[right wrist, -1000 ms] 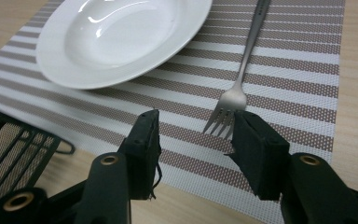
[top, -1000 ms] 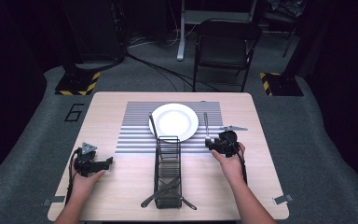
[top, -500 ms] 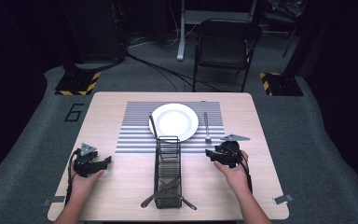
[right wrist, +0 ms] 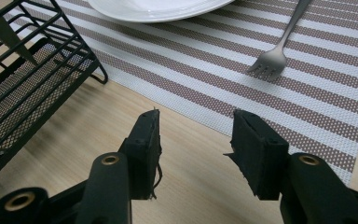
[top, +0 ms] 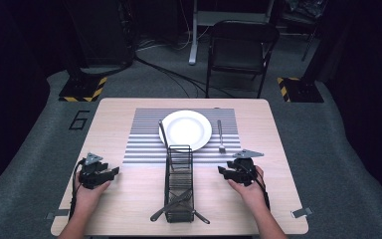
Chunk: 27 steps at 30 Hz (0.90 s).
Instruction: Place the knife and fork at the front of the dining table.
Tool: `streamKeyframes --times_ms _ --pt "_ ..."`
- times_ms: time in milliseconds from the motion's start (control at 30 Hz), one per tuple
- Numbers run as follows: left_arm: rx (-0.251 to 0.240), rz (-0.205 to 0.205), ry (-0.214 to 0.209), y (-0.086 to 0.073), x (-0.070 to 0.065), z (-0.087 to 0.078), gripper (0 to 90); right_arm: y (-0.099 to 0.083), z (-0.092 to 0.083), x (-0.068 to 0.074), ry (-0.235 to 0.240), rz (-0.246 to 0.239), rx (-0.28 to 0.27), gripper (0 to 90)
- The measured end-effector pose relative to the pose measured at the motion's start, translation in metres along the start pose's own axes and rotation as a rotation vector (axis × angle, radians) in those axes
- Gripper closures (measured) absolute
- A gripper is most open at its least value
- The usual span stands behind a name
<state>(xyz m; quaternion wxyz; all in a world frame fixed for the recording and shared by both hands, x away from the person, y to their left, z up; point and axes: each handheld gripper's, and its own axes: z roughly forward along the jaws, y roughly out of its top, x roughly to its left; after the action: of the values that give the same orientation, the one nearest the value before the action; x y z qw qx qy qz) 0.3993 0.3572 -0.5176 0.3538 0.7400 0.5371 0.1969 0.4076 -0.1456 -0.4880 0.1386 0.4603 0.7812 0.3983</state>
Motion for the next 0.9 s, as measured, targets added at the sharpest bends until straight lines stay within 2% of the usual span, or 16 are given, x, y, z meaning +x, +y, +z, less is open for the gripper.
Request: streamKeyframes --times_ms 167,233,367,400,500,600,767,800,900 --pt "-0.011 0.004 -0.014 0.005 -0.009 -0.006 47.5 0.000 0.000 0.001 0.010 -0.025 0.002 52.8" --pt "-0.012 0.018 -0.023 0.008 -0.013 -0.009 48.3 0.000 -0.001 0.001 0.012 -0.021 -0.003 53.3" --pt "-0.019 0.007 -0.044 0.014 -0.019 -0.011 49.1 0.000 -0.005 0.001 0.009 -0.018 -0.014 54.9" --pt "-0.017 0.012 -0.062 0.019 -0.024 -0.013 49.4 0.000 -0.007 0.000 -0.002 -0.025 -0.014 55.7" --pt "-0.020 0.028 -0.074 0.024 -0.029 -0.016 49.7 0.000 -0.009 -0.002 -0.005 -0.025 -0.016 55.9" --pt "-0.038 0.063 -0.097 0.035 -0.039 -0.024 49.6 0.000 -0.011 -0.004 -0.002 -0.020 -0.018 55.9" --pt "-0.059 0.050 -0.128 0.047 -0.048 -0.029 48.1 0.000 -0.012 -0.003 0.005 -0.023 -0.022 55.0" --pt "-0.057 0.053 -0.144 0.053 -0.053 -0.031 47.8 0.000 -0.011 -0.003 0.007 -0.023 -0.021 54.8" --pt "-0.069 0.069 -0.153 0.062 -0.061 -0.034 47.7 0.000 -0.011 0.000 0.006 -0.024 -0.016 53.9"
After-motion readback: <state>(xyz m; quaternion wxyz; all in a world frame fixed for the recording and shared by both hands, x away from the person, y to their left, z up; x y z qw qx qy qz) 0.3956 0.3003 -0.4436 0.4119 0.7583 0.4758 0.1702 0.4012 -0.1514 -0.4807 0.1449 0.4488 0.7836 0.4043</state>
